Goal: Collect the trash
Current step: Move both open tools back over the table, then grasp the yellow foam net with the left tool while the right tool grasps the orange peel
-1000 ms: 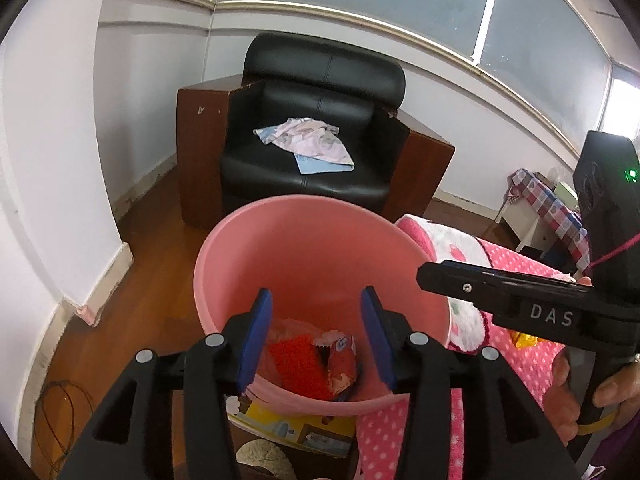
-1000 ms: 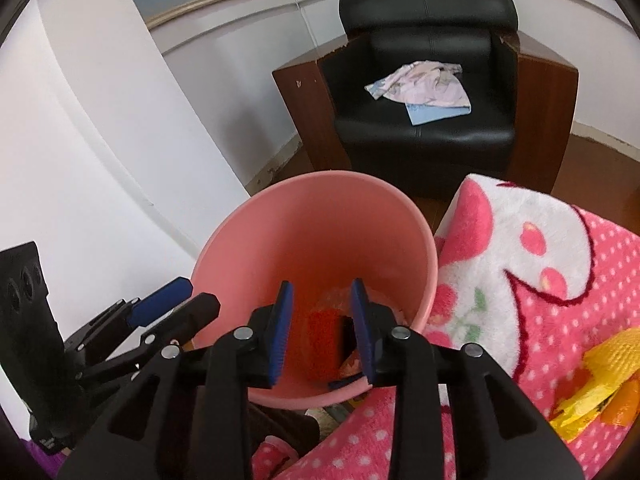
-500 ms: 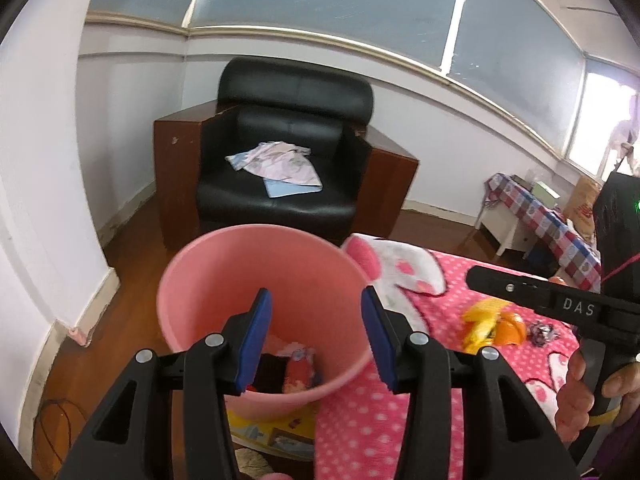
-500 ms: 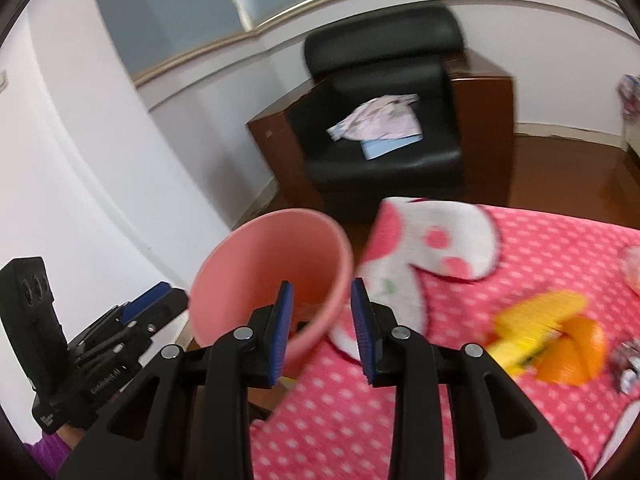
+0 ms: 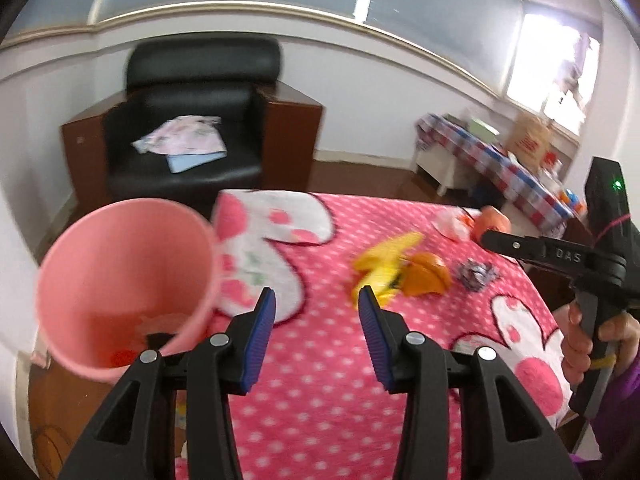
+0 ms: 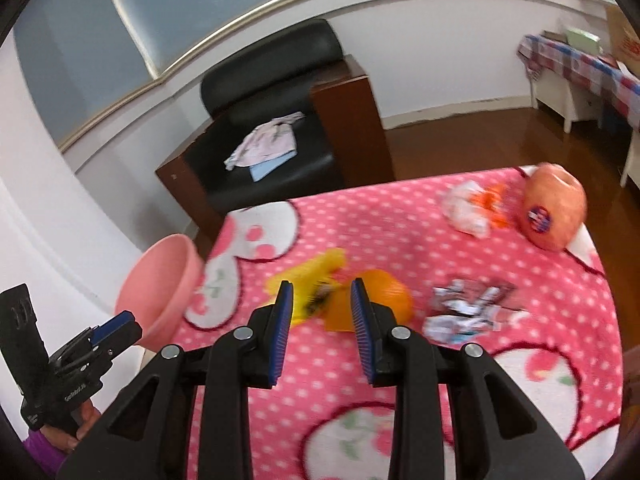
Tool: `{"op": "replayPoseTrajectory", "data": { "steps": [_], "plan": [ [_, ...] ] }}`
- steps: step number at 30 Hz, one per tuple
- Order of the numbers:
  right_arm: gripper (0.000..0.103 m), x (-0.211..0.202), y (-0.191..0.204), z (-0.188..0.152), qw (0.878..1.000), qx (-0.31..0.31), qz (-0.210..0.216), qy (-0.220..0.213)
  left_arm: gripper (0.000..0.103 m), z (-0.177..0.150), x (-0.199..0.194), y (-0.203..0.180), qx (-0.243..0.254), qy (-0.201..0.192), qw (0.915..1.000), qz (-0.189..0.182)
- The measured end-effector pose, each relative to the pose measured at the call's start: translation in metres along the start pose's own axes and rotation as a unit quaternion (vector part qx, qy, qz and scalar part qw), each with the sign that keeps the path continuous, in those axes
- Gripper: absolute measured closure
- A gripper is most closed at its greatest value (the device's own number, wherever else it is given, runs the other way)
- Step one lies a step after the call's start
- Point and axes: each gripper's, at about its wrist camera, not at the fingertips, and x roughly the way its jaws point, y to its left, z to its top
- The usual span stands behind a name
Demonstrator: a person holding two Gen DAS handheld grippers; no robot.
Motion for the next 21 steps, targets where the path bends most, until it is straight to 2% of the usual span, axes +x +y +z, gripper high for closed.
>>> {"op": "replayPoseTrajectory", "data": {
  "steps": [8,11,17,19,21],
  "plan": [
    [0.072,0.013,-0.028,-0.008,0.999,0.008,0.034,0.012,0.06,0.033,0.058,-0.053,0.08,0.031,0.9957,-0.035],
    [0.058,0.019,-0.032,-0.012,0.999,0.007,0.039,0.017,0.06,0.045,0.087,-0.069,0.108,0.037,0.9928,-0.037],
    [0.052,0.035,-0.032,-0.011,0.999,-0.008,0.038,0.028,0.06,0.045,0.134,-0.082,0.136,0.067,0.9883,-0.019],
    [0.052,0.044,-0.031,-0.009,0.998,-0.015,0.037,0.038,0.066,0.044,0.144,-0.082,0.141,0.073,0.9873,-0.013],
    [0.052,0.051,-0.028,-0.006,0.998,-0.023,0.044,0.046,0.082,0.043,0.154,-0.076,0.133,0.086,0.9874,-0.012]
  ]
}}
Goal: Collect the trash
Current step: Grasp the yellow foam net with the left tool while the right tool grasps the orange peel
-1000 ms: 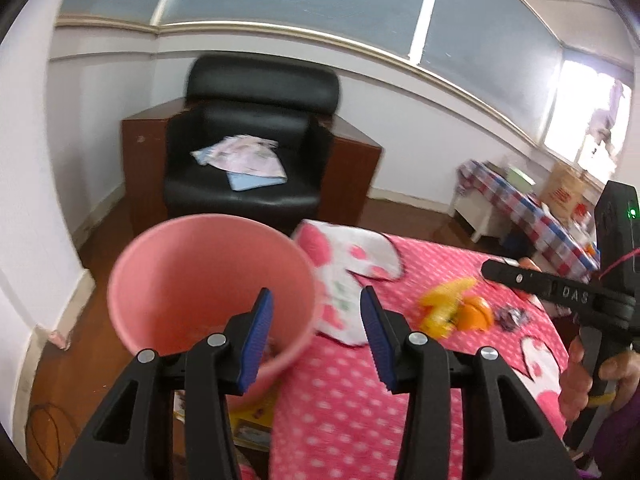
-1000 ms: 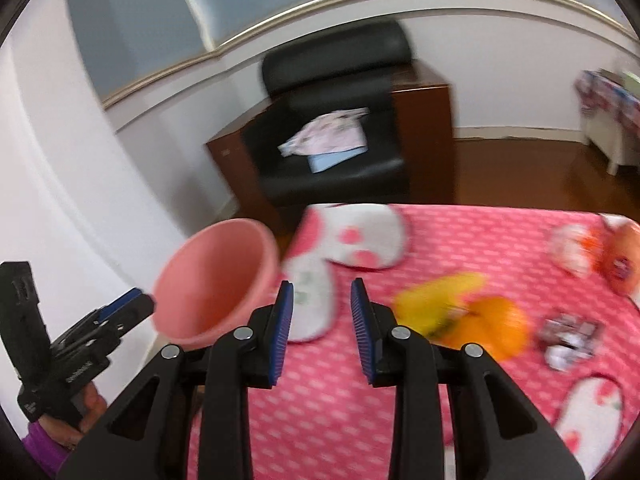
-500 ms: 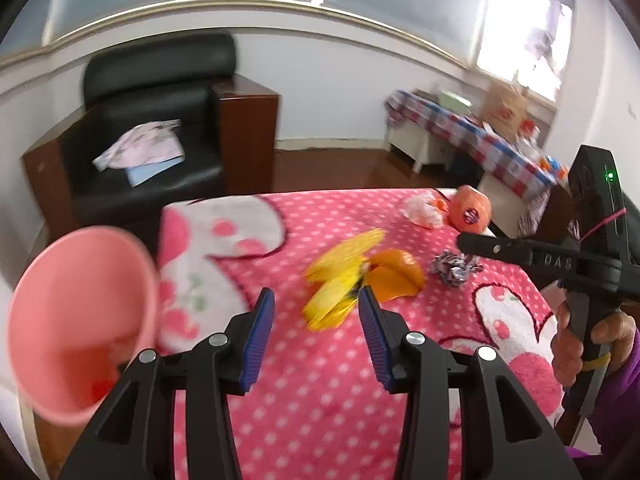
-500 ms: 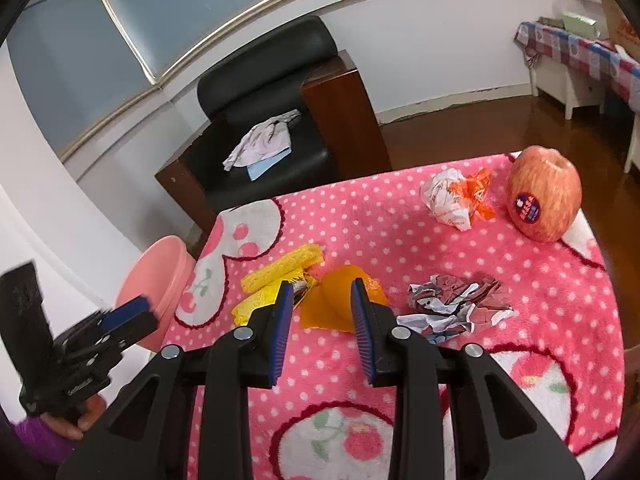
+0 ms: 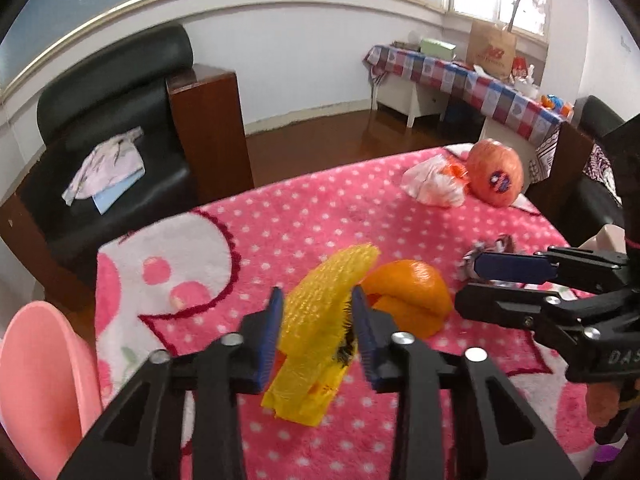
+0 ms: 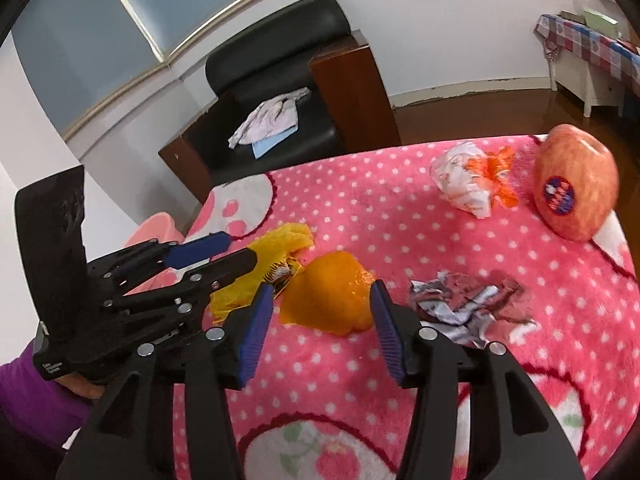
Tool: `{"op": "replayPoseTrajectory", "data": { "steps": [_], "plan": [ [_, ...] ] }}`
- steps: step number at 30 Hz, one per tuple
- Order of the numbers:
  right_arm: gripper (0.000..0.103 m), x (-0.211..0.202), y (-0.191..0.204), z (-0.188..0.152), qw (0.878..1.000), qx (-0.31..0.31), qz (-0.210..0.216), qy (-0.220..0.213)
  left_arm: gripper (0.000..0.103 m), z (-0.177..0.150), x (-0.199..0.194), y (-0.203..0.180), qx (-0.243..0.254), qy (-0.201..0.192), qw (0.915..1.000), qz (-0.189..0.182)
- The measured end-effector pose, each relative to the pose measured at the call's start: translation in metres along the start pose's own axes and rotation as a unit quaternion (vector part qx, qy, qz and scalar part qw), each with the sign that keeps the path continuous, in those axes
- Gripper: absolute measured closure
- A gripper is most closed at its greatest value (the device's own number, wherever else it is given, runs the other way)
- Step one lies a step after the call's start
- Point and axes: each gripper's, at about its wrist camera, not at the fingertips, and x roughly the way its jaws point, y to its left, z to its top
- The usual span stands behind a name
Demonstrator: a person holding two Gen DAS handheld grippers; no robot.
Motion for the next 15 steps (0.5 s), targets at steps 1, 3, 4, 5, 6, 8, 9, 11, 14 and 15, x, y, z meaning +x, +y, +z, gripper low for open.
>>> {"op": "replayPoseTrajectory", "data": {
  "steps": [1,3,4,5,6,8,9,11,14,15],
  "plan": [
    [0.052,0.003,0.002,0.002,1.0,-0.006,0.0,0.003,0.086,-0.001,0.001,0.004,-0.008,0.003,1.0,-0.004],
    [0.052,0.011,0.005,0.007,1.0,-0.016,-0.002,0.011,0.095,-0.001,0.005,0.014,-0.032,0.006,0.9994,-0.014],
    [0.052,0.015,0.006,0.008,1.0,-0.02,-0.004,0.015,0.096,-0.002,0.004,0.017,-0.04,0.005,0.9991,-0.015],
    [0.052,0.019,0.006,0.009,1.0,-0.023,-0.008,0.019,0.097,-0.002,0.003,0.022,-0.052,0.002,0.9985,-0.018],
    [0.052,0.025,0.005,0.01,0.999,-0.026,-0.011,0.026,0.097,-0.003,0.002,0.027,-0.063,-0.002,0.9978,-0.019],
    [0.052,0.033,0.002,0.011,0.999,-0.025,-0.016,0.034,0.098,-0.002,-0.002,0.034,-0.077,-0.009,0.9969,-0.017],
    [0.052,0.034,0.0,0.012,0.999,-0.025,-0.022,0.033,0.098,-0.003,-0.005,0.037,-0.082,-0.013,0.9965,-0.014],
    [0.052,0.037,-0.004,0.013,0.999,-0.024,-0.036,0.034,0.098,-0.004,-0.012,0.045,-0.096,-0.022,0.995,-0.017],
    [0.052,0.041,-0.014,0.013,0.998,-0.017,-0.042,0.045,0.098,-0.009,-0.025,0.051,-0.112,-0.031,0.993,-0.022],
    [0.052,0.041,-0.014,0.013,0.998,-0.017,-0.039,0.044,0.098,-0.01,-0.028,0.052,-0.115,-0.034,0.9925,-0.023]
  ]
}}
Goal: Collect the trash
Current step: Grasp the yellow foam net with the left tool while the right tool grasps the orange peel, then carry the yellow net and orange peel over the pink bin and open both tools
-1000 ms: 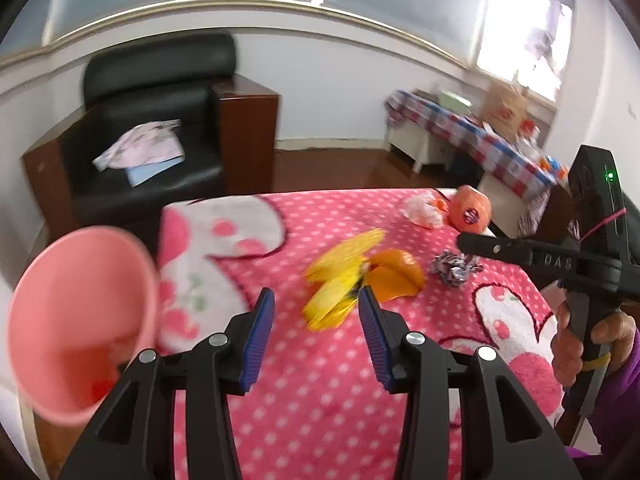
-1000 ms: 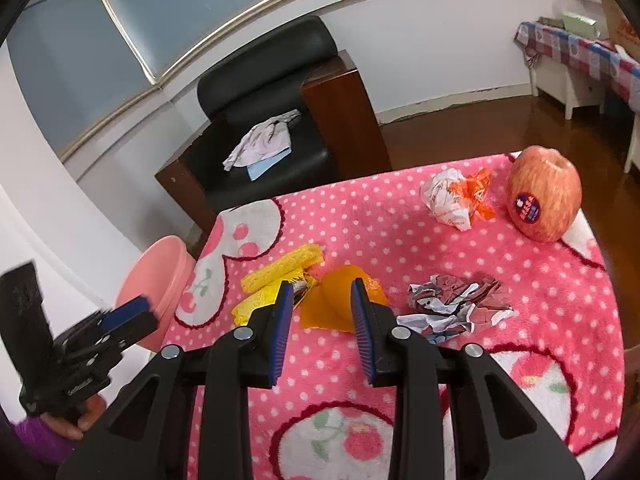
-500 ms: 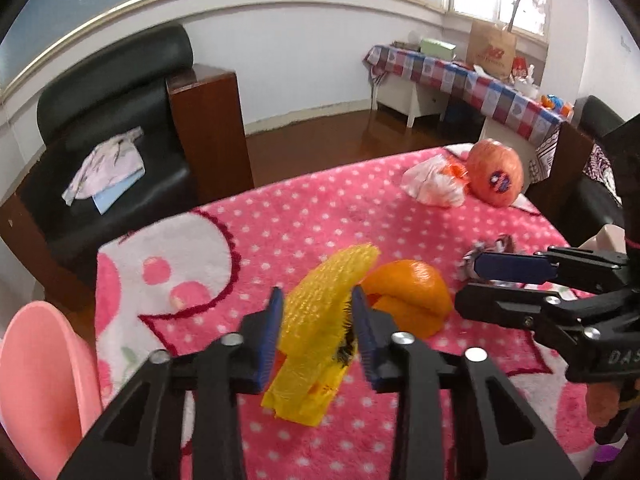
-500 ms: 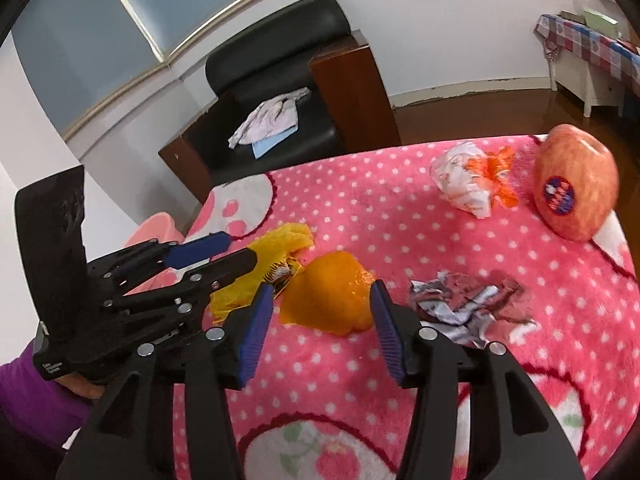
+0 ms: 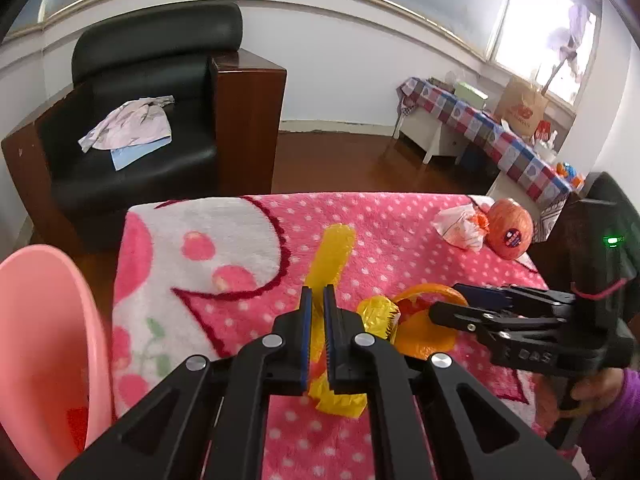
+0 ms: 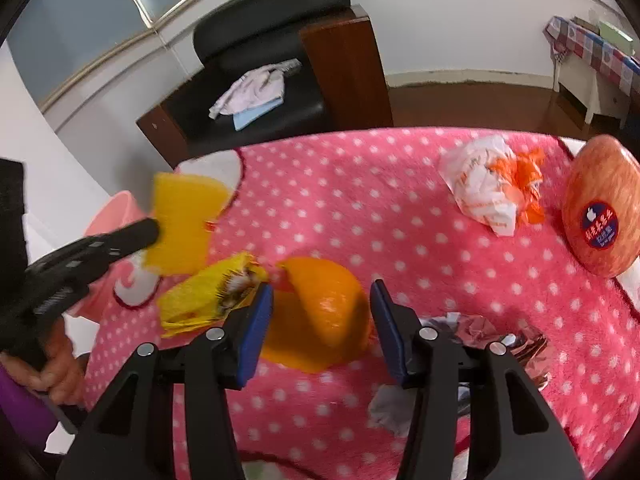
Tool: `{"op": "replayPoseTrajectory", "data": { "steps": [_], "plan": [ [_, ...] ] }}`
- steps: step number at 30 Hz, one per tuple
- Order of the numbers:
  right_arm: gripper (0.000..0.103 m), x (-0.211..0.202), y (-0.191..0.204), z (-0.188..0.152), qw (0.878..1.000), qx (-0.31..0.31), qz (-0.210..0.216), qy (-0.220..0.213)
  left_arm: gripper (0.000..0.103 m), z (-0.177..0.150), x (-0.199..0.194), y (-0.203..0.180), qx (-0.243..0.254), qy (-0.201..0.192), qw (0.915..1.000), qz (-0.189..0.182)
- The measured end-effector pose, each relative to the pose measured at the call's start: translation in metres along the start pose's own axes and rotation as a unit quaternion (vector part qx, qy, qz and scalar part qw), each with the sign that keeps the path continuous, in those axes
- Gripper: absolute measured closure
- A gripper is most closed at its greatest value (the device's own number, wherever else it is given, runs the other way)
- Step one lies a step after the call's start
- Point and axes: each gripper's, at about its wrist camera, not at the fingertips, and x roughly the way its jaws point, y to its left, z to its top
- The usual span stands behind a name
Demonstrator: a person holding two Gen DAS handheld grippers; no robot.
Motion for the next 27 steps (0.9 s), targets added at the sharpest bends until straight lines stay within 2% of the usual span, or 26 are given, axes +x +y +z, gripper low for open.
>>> {"op": "replayPoseTrajectory", "data": {
  "steps": [4,5,6,8,12,20,27],
  "plan": [
    [0.052,-0.004,0.002,0.0,1.0,-0.001,-0.004,-0.007,0.098,-0.006,-0.011,0.001,-0.006,-0.004,1.0,-0.002],
    [0.055,-0.005,0.001,0.0,1.0,0.0,-0.005,-0.008,0.098,-0.007,-0.014,0.0,-0.007,-0.005,1.0,-0.003],
    [0.066,-0.005,0.001,-0.001,1.0,0.001,-0.009,-0.009,0.098,-0.008,-0.017,0.0,-0.008,-0.007,0.9999,-0.003],
    [0.067,-0.008,-0.001,-0.004,1.0,0.004,-0.011,-0.012,0.098,-0.009,-0.022,0.0,-0.01,-0.01,0.9999,-0.004],
    [0.079,-0.018,-0.008,-0.008,1.0,0.02,-0.011,-0.02,0.098,-0.012,-0.033,0.0,-0.017,-0.016,0.9997,-0.004],
    [0.082,-0.054,-0.005,-0.008,0.997,0.048,0.013,-0.058,0.098,-0.016,-0.063,0.002,-0.03,-0.044,0.9986,-0.004],
    [0.082,-0.079,0.023,-0.005,0.995,0.034,0.039,-0.085,0.098,-0.019,-0.094,0.009,-0.046,-0.076,0.996,0.0]
  ]
}}
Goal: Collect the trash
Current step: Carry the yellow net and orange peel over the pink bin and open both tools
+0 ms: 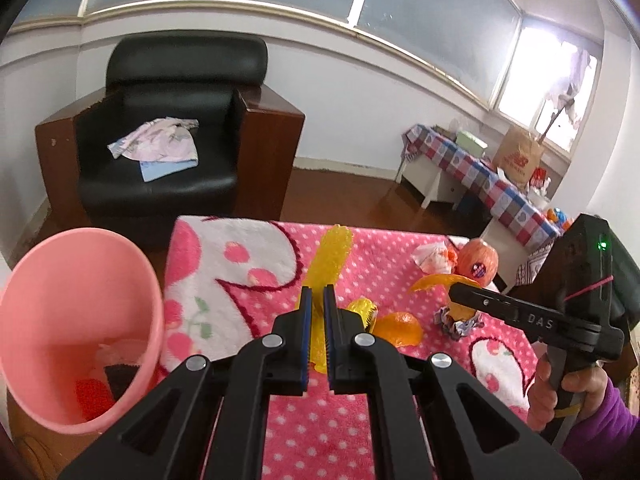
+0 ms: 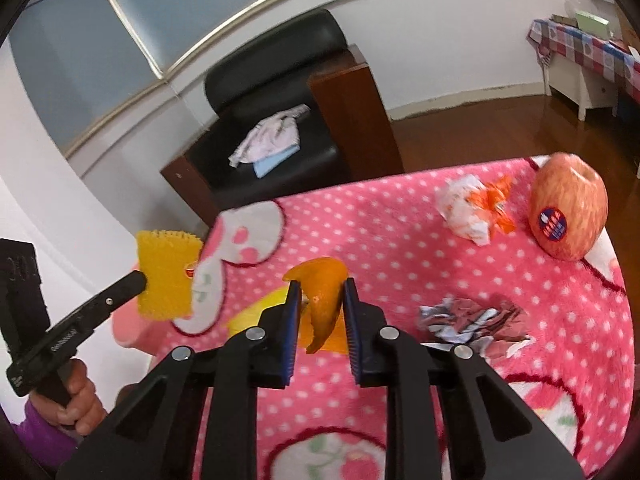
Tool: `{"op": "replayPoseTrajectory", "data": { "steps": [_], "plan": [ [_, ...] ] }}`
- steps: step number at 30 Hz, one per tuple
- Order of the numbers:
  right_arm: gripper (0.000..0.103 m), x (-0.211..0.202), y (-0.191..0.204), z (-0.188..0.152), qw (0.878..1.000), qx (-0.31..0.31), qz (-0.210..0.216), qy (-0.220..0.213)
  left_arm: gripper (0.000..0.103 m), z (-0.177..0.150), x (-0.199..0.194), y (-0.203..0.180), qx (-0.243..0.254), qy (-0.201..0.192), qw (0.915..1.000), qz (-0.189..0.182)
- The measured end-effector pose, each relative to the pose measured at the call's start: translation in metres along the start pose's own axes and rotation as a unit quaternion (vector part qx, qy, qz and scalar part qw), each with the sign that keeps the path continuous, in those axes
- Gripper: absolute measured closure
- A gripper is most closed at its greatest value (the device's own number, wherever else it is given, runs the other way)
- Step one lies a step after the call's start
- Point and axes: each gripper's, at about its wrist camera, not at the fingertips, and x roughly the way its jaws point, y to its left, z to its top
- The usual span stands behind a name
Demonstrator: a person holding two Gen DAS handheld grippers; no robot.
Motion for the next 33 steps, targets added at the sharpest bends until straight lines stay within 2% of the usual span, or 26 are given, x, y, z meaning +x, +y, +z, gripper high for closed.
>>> {"op": "replayPoseTrajectory", "data": {
  "steps": [7,15,25,33],
  "plan": [
    [0.082,-0.003,0.047,0.008,0.999,-0.03,0.035,-0.008,0.098,-0.001,-0.04,0.019,-0.018,-0.039,0.9988,0.024],
    [0.082,0.021,0.106,0.009,0.995,-0.067,0.075,0.009,0.098,-0.007,-0.082,0.056,-0.042,-0.072,0.9941,0.07],
    [0.082,0.062,0.182,0.002,0.986,-0.12,0.107,0.045,0.098,-0.026,-0.107,0.108,-0.085,-0.084,0.9854,0.122],
    [0.082,0.104,0.223,-0.007,0.98,-0.13,0.126,0.085,0.098,-0.04,-0.117,0.14,-0.111,-0.081,0.9803,0.142]
  ]
}}
